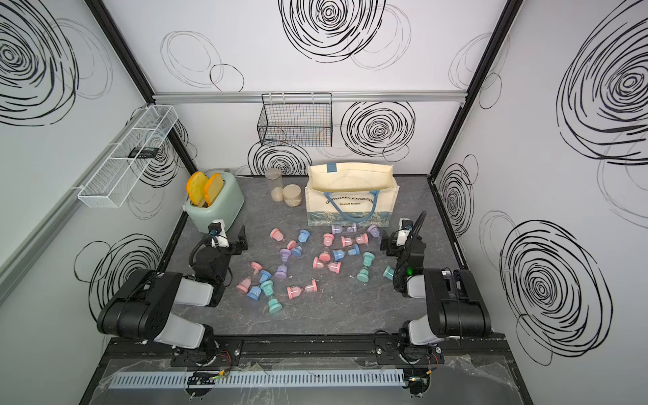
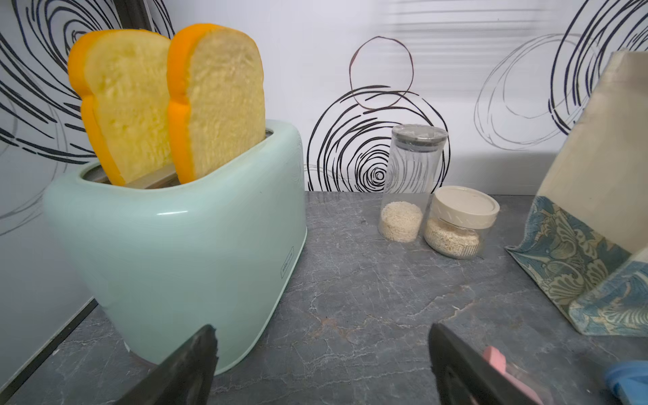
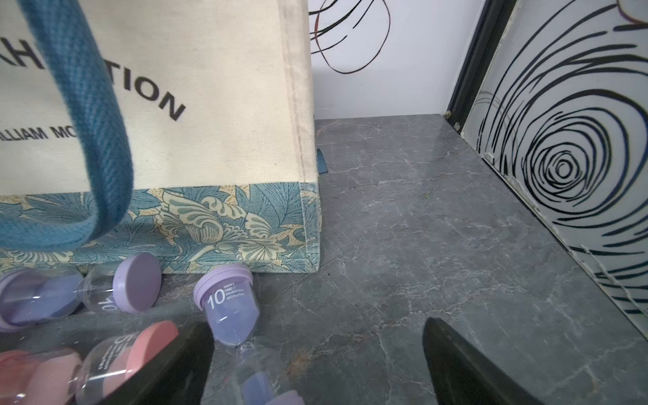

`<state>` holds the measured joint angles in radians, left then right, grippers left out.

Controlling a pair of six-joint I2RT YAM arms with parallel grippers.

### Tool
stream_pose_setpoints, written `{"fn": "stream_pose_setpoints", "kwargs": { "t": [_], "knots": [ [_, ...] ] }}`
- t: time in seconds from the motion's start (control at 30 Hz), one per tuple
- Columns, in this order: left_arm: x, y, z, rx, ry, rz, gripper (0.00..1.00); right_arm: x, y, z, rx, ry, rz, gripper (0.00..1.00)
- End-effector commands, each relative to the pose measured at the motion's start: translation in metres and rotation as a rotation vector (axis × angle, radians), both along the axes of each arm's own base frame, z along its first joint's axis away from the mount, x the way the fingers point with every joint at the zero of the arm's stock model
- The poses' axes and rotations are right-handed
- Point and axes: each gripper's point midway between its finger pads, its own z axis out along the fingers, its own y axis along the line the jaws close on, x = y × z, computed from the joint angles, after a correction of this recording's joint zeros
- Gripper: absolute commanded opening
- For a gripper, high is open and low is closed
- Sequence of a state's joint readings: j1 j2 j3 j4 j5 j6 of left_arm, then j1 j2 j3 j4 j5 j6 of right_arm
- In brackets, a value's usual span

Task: Put the hourglass into the canvas bag
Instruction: Pick up the hourglass from the center of the board.

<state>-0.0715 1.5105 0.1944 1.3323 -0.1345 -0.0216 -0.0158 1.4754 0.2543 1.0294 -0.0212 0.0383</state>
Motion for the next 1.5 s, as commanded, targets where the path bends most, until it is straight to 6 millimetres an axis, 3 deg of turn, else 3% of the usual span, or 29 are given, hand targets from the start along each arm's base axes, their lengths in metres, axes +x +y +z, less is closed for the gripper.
{"fn": "stream_pose_setpoints", "kwargs": {
  "t": [0.0, 1.13, 1.33, 1.47],
  "knots": [
    [-0.002, 0.002, 0.014, 0.011, -0.051, 0.001, 0.96, 0.008, 0.0, 0.016, 0.009, -0.06, 0.005, 0.97],
    [-0.003, 0.002, 0.014, 0.013, -0.057, 0.004, 0.96, 0.007, 0.001, 0.017, 0.009, -0.064, 0.006, 0.97],
    [-0.027, 0.011, 0.028, -0.013, -0.152, 0.054, 0.96, 0.005, 0.004, 0.031, 0.007, -0.062, 0.021, 0.97],
    [-0.034, 0.014, 0.039, -0.016, -0.178, 0.068, 0.96, -0.001, 0.004, 0.059, 0.025, -0.097, 0.024, 0.97]
  ]
}}
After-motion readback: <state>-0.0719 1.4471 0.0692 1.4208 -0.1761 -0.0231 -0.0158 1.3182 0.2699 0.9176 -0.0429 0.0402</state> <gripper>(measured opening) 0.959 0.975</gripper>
